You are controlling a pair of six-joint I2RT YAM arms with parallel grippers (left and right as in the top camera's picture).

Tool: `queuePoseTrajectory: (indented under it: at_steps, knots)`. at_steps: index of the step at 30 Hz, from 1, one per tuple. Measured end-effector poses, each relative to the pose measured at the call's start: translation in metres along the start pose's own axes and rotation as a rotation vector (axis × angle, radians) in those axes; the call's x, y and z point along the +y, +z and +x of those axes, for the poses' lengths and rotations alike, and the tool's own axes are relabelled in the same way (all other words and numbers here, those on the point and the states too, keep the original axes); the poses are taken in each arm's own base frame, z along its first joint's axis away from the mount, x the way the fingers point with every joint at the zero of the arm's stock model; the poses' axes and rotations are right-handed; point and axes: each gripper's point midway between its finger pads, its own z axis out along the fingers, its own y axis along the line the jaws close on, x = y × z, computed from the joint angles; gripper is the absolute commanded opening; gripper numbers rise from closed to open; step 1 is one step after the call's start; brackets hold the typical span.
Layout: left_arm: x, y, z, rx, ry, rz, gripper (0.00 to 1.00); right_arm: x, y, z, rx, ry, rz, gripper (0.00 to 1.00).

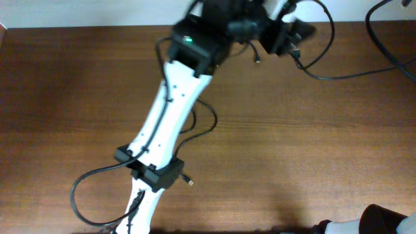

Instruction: Untangle cables

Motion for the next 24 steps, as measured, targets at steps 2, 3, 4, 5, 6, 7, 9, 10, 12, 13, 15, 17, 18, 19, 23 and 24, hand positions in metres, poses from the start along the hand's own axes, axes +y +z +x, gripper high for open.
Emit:
queuePoseTrajectory:
  at_steps: [2, 3, 4, 5, 6, 7, 9, 10, 12, 13, 15, 17, 18, 19, 23, 24]
  knots:
    - [-0.001, 0.015, 0.022, 0.074, -0.038, -0.042, 0.99, 0.0, 0.0, 0.0, 0.001, 0.0, 0.0, 0.04]
    - [0.005, 0.013, 0.029, 0.105, -0.058, -0.084, 0.99, 0.0, 0.001, 0.001, 0.005, 0.002, -0.001, 0.04]
    - [0.012, 0.006, 0.034, 0.128, -0.073, -0.131, 0.99, 0.0, 0.001, 0.002, 0.007, 0.002, -0.004, 0.04]
    - [0.018, -0.004, 0.04, 0.16, -0.093, -0.174, 0.99, 0.001, 0.003, 0.002, 0.011, 0.004, -0.011, 0.04]
    - [0.025, -0.028, 0.037, 0.18, -0.106, -0.256, 0.99, 0.002, 0.006, 0.002, 0.01, 0.004, -0.02, 0.04]
    - [0.026, -0.047, 0.029, 0.168, -0.099, -0.308, 0.99, 0.001, 0.01, -0.001, -0.002, 0.0, -0.023, 0.04]
    - [0.01, -0.101, 0.013, 0.162, -0.088, -0.403, 0.99, -0.005, 0.026, -0.015, -0.05, -0.01, -0.017, 0.04]
    - [-0.001, -0.122, 0.001, 0.135, -0.074, -0.422, 0.99, -0.013, 0.037, -0.022, -0.076, -0.014, -0.001, 0.04]
    - [-0.03, -0.171, -0.019, 0.075, -0.047, -0.449, 0.99, -0.056, 0.07, -0.028, -0.107, -0.003, 0.107, 0.04]
    - [-0.034, -0.181, -0.023, 0.06, -0.041, -0.46, 0.99, -0.075, 0.078, -0.027, -0.107, 0.006, 0.158, 0.04]
    - [-0.036, -0.196, -0.019, 0.075, -0.045, -0.501, 0.99, -0.121, 0.081, -0.021, -0.103, 0.034, 0.268, 0.04]
    - [-0.031, -0.197, -0.015, 0.09, -0.048, -0.529, 0.99, -0.158, 0.065, -0.022, -0.127, 0.055, 0.347, 0.04]
    - [-0.025, -0.196, -0.011, 0.107, -0.053, -0.552, 0.99, -0.194, 0.046, -0.021, -0.152, 0.079, 0.412, 0.04]
    - [-0.024, -0.196, -0.009, 0.116, -0.055, -0.561, 0.99, -0.222, 0.034, -0.015, -0.163, 0.124, 0.436, 0.04]
    - [-0.021, -0.197, -0.008, 0.119, -0.055, -0.576, 0.99, -0.287, 0.034, 0.014, -0.157, 0.219, 0.439, 0.04]
    - [-0.021, -0.198, -0.007, 0.126, -0.057, -0.577, 0.99, -0.291, 0.047, 0.022, -0.143, 0.236, 0.406, 0.04]
